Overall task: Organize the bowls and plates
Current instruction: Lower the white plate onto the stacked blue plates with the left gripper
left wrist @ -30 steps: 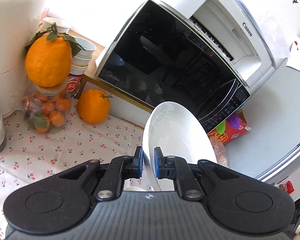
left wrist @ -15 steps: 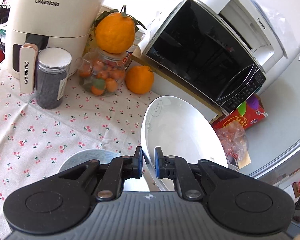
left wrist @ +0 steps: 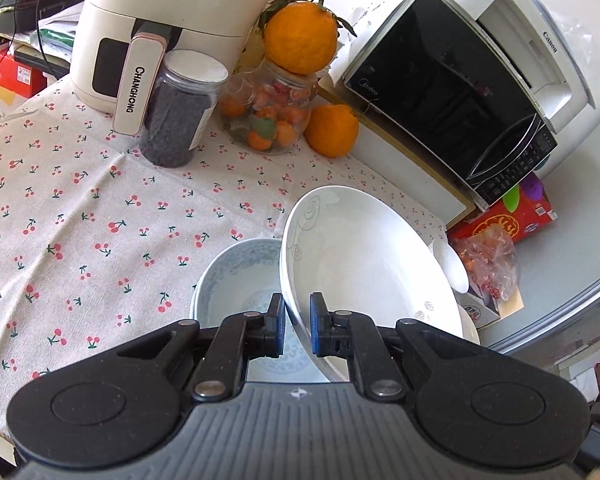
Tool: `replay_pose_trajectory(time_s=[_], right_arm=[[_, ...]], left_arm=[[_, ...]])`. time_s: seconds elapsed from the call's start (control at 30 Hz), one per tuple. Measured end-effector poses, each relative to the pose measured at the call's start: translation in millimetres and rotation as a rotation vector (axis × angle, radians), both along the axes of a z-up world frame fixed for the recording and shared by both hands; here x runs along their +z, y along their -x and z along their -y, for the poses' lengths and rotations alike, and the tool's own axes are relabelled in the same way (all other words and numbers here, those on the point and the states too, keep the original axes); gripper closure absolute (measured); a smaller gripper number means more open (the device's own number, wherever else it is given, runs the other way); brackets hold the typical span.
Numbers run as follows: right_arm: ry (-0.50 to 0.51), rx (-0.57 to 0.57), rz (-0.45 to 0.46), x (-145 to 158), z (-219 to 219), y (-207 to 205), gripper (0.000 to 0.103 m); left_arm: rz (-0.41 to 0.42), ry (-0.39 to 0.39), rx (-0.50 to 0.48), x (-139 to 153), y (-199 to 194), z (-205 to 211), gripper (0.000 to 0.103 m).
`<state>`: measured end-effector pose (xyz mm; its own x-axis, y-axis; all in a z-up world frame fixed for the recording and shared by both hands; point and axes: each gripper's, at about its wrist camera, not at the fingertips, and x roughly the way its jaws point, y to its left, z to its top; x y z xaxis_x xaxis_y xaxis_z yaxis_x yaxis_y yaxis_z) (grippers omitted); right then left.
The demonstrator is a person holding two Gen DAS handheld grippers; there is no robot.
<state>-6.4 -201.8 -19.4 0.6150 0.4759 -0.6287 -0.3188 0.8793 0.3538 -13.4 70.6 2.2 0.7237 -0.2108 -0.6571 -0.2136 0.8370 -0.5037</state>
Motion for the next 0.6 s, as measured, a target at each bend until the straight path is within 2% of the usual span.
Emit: replay_pose_trajectory(time_s=[0.33, 0.6], right_arm=[[0.038, 0.034, -0.031, -15.2, -15.9, 9.9, 0.085], [0.048, 0.041, -0.077, -27.2, -21.0, 10.7, 0.085]], left_arm=[[-0.054, 0.006, 0.017, -17.4, 14.9, -12.0, 0.093], [-0.088, -0.037, 0.023, -24.3, 18.7, -10.1, 0.093]])
